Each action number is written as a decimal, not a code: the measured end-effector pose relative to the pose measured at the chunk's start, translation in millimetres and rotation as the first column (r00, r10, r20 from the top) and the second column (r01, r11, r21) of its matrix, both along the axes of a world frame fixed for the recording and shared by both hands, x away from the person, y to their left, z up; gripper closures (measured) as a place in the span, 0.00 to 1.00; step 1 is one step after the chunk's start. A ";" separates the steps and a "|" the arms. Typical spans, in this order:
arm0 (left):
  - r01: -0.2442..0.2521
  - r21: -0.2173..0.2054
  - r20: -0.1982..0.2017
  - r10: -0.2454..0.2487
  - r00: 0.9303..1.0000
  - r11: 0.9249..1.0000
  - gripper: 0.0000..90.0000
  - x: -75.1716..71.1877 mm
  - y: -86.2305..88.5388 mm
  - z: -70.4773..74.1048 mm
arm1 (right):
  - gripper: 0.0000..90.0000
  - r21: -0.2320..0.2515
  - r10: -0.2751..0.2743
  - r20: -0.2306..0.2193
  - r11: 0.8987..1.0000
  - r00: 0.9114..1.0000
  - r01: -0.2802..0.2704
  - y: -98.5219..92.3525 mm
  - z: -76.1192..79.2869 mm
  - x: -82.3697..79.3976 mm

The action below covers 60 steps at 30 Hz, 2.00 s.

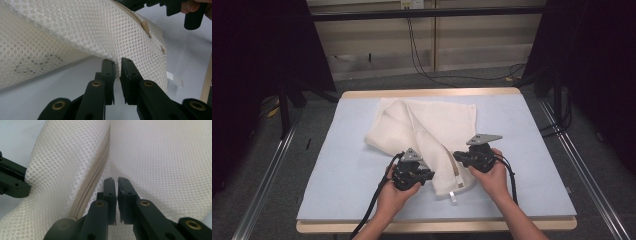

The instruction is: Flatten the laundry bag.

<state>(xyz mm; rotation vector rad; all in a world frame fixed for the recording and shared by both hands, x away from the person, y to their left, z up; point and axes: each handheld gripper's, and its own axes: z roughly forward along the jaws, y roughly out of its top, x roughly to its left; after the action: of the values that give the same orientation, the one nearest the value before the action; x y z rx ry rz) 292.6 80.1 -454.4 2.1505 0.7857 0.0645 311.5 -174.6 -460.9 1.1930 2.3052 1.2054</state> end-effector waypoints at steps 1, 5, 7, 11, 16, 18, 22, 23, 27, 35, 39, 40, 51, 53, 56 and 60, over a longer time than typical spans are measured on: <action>-0.006 -0.006 -0.003 0.006 1.000 1.000 0.89 -0.6 0.1 -0.4 | 0.95 -0.003 0.013 -0.001 1.000 1.000 -0.013 2.6 -0.6 0.0; -0.019 -0.033 -0.021 0.018 1.000 0.999 0.79 0.3 3.3 -0.5 | 0.97 -0.016 0.063 -0.012 0.998 0.998 -0.063 9.8 -5.2 -3.1; -0.036 -0.040 -0.035 0.035 0.999 0.999 0.69 2.7 6.5 2.8 | 0.97 -0.025 0.077 -0.015 0.997 0.997 -0.077 12.7 -7.5 -5.3; -0.087 -0.061 -0.051 0.084 0.995 0.994 0.56 9.9 15.4 9.2 | 0.97 -0.040 0.117 -0.010 0.992 0.993 -0.118 18.3 -9.5 -8.9; -0.143 -0.098 -0.057 0.138 0.989 0.985 0.48 20.1 24.4 13.8 | 0.97 -0.056 0.139 -0.001 0.989 0.990 -0.138 20.4 -11.2 -11.2; -0.165 -0.114 -0.054 0.160 0.986 0.980 0.45 25.7 28.2 15.2 | 0.97 -0.070 0.157 0.004 0.985 0.988 -0.156 22.1 -11.5 -13.1; -0.230 -0.131 -0.049 0.225 0.973 0.964 0.46 35.4 33.4 16.0 | 0.98 -0.073 0.179 0.002 0.981 0.984 -0.179 23.9 -12.8 -14.5; -0.244 -0.129 -0.049 0.240 0.970 0.961 0.47 37.9 34.8 15.9 | 0.98 -0.081 0.187 0.000 0.979 0.982 -0.187 24.2 -13.1 -15.1; -0.254 -0.134 -0.054 0.249 0.967 0.958 0.62 45.1 36.7 11.4 | 0.98 -0.078 0.209 -0.008 0.975 0.978 -0.209 24.5 -13.8 -15.6; -0.235 -0.102 -0.111 0.223 0.968 0.967 0.96 47.0 37.1 4.0 | 0.91 -0.082 0.209 -0.014 0.974 0.978 -0.210 23.0 -12.2 -13.7; -0.233 -0.109 -0.109 0.221 0.969 0.966 0.96 42.5 39.7 7.5 | 0.80 -0.082 0.159 0.017 0.984 0.987 -0.158 15.2 -7.7 -7.7; -0.232 -0.112 -0.107 0.220 0.970 0.966 0.96 41.5 40.2 7.2 | 0.77 -0.084 0.145 0.025 0.986 0.989 -0.143 12.9 -7.1 -5.7; -0.220 -0.100 -0.113 0.209 0.971 0.970 0.96 33.4 45.3 5.7 | 0.65 -0.099 0.074 0.000 0.992 0.997 -0.073 7.1 -13.5 25.1; -0.212 -0.094 -0.108 0.201 0.974 0.973 0.96 33.1 46.2 6.5 | 0.62 -0.100 0.089 -0.005 0.991 0.996 -0.089 11.2 -15.2 31.3; -0.211 -0.095 -0.118 0.200 0.973 0.973 0.96 33.1 46.6 7.5 | 0.58 -0.096 0.085 -0.027 0.992 0.996 -0.087 18.7 -19.2 40.2; -0.207 -0.100 -0.124 0.194 0.973 0.973 0.96 33.4 47.7 7.7 | 0.58 -0.123 0.091 -0.029 0.988 0.995 -0.094 28.8 -22.2 47.1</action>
<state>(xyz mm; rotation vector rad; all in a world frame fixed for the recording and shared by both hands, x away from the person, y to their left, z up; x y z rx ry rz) 325.9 127.8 -446.6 1.9764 1.0472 0.0027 358.6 -145.8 -483.2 1.0730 2.4381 1.0653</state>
